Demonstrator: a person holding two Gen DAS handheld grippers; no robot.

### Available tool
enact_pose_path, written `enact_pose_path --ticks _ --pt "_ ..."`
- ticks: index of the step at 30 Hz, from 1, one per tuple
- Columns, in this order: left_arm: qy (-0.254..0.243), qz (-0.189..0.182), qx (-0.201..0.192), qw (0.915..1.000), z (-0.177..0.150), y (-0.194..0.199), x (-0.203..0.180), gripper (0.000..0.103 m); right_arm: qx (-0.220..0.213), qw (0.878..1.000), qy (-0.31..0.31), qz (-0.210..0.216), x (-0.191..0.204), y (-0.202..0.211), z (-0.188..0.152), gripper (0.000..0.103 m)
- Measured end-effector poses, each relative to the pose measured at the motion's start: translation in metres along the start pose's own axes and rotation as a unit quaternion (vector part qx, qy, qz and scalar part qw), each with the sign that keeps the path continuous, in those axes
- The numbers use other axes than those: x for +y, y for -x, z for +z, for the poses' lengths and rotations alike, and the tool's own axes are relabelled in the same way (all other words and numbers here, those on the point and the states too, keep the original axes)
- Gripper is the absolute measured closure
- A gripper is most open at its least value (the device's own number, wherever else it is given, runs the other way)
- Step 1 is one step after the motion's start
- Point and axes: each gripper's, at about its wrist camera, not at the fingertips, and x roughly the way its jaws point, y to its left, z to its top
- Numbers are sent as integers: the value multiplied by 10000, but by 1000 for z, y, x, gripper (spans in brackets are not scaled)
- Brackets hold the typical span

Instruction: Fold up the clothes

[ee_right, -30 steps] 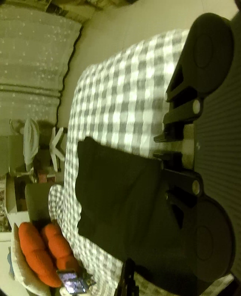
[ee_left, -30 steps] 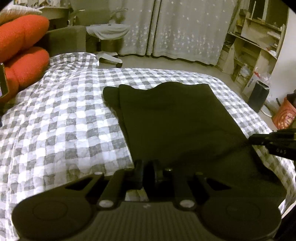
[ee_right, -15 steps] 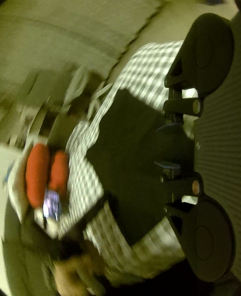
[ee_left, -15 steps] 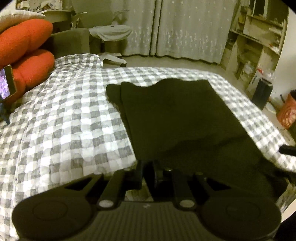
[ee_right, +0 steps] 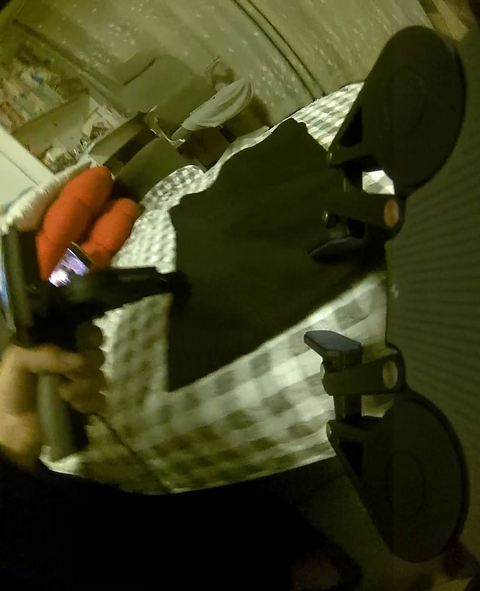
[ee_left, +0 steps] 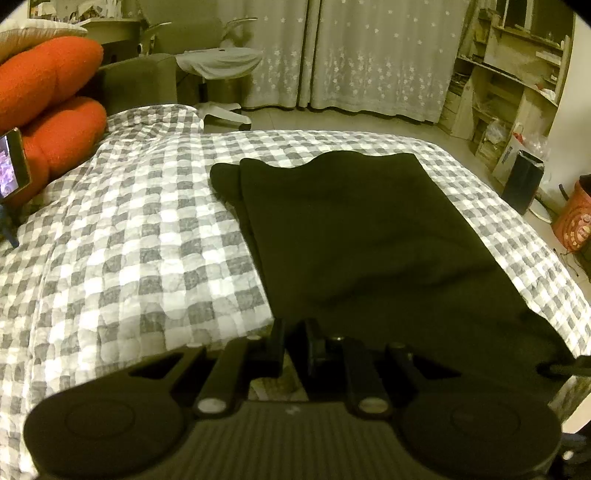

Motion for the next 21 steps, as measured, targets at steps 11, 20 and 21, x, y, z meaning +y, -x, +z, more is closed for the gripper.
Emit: enact_pose_path --ticks 11,20,21 --pt "-200 -54 -331 9992 4 8 -7 90 115 9988 348 -326 4 -2 -5 73" --pt "-323 -67 -92 9994 3 -5 -11 90 134 9987 253 -415 -2 -2 -3 98" --pt "-311 -73 -88 9995 4 -4 -11 90 91 9989 173 -436 -4 -1 -2 98"
